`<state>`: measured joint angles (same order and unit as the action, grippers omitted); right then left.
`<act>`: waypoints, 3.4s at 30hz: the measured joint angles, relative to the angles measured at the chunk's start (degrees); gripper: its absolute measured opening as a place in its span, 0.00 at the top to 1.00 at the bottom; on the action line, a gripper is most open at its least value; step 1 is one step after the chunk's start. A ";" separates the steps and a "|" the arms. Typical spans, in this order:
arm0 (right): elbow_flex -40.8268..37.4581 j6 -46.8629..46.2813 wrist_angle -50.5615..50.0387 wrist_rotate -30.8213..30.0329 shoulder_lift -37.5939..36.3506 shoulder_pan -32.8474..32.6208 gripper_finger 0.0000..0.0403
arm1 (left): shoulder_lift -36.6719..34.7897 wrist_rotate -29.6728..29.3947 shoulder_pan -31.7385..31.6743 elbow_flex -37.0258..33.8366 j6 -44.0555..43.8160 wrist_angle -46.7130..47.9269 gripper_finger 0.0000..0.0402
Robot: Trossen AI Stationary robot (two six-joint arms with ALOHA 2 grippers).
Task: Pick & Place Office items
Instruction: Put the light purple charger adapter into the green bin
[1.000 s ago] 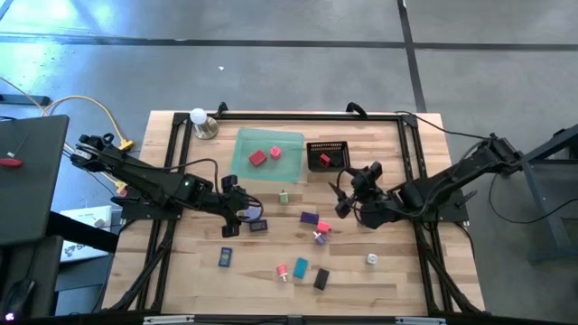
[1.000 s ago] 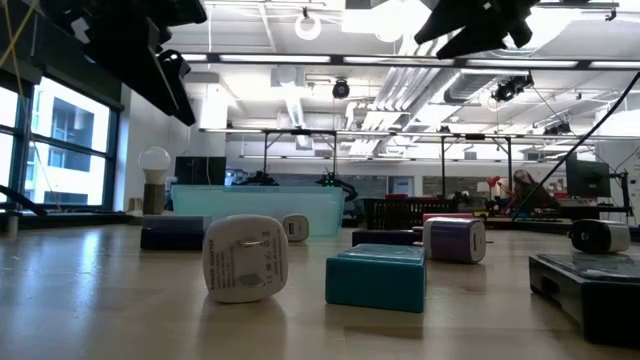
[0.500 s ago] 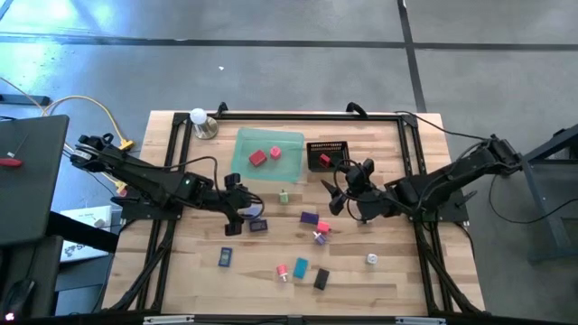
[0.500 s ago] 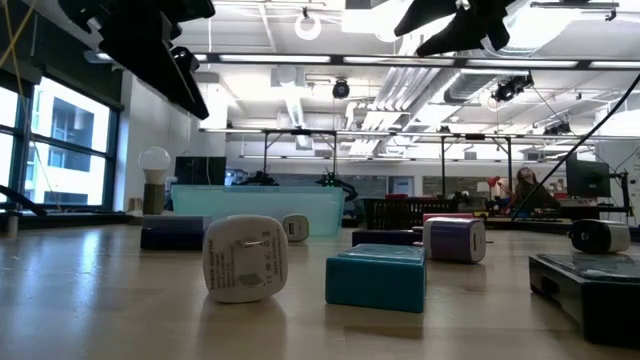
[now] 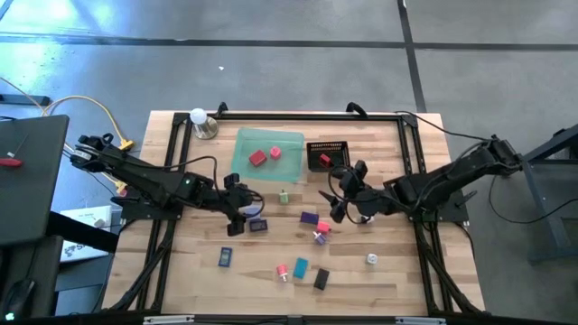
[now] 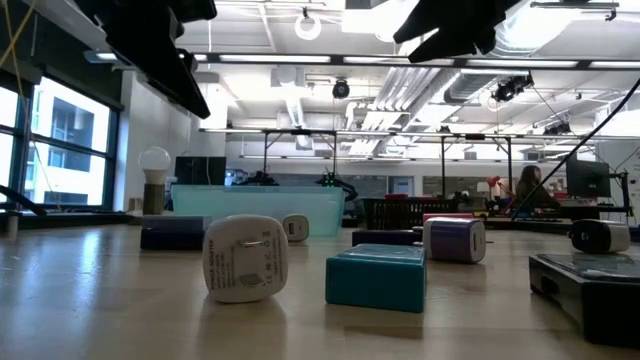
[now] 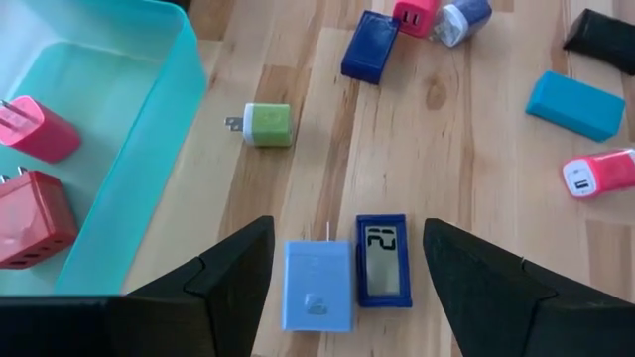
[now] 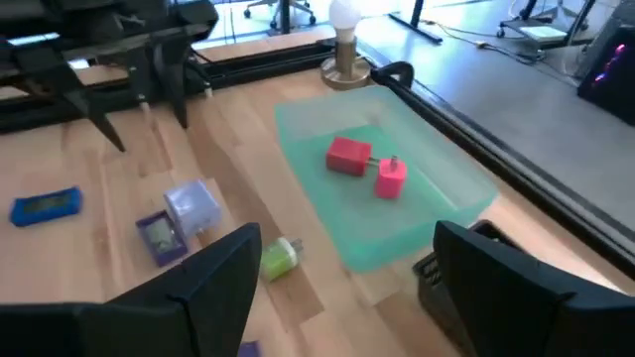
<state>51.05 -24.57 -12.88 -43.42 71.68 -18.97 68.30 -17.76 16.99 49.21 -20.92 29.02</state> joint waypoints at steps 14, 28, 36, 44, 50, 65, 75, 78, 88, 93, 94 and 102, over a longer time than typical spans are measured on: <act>-2.62 0.71 -8.28 -14.52 -0.42 -0.90 0.28 | 2.45 -0.42 -0.92 -0.04 2.01 -5.37 0.38; -6.99 17.61 17.93 -2.68 -2.32 -4.71 0.28 | 4.25 0.57 -3.00 -0.04 1.16 -6.84 0.38; -7.02 18.15 18.78 4.26 -1.92 -4.61 0.28 | 4.63 10.84 -1.64 0.02 6.27 -5.86 0.38; -7.02 17.13 18.74 8.44 -1.92 -4.61 0.28 | 4.97 10.20 -0.40 -0.04 5.64 -2.21 0.38; -7.02 17.26 18.72 9.33 -1.92 -4.61 0.28 | 5.04 9.75 -0.44 -0.04 7.14 -0.24 0.38; -7.02 17.30 17.41 9.35 -1.88 -4.61 0.28 | 5.04 9.80 -2.73 -7.43 9.57 -1.35 0.38; -7.02 17.30 17.41 9.35 -1.88 -4.61 0.28 | 5.04 10.01 -3.87 -15.18 10.06 -12.43 0.38; -7.02 17.30 17.41 9.38 -1.88 -4.35 0.28 | 5.04 10.00 -3.85 -16.45 10.93 -16.27 0.38; -6.99 17.18 17.88 15.62 -0.04 -2.22 0.28 | 4.96 10.21 -3.77 -20.45 7.06 -23.79 0.38; -6.98 17.30 20.00 16.91 2.98 -0.99 0.28 | 4.96 10.41 -3.72 -20.52 8.52 -24.16 0.38; -6.99 17.32 20.68 17.06 3.57 -0.69 0.28 | 4.96 10.45 -3.72 -20.52 9.51 -24.16 0.38; -6.97 18.55 22.81 24.70 4.82 1.14 0.28 | 4.82 10.56 -3.72 -20.61 12.56 -24.95 0.38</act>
<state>44.07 -6.02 9.93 -18.72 76.50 -17.83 73.12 -7.20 13.28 28.60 -8.36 4.07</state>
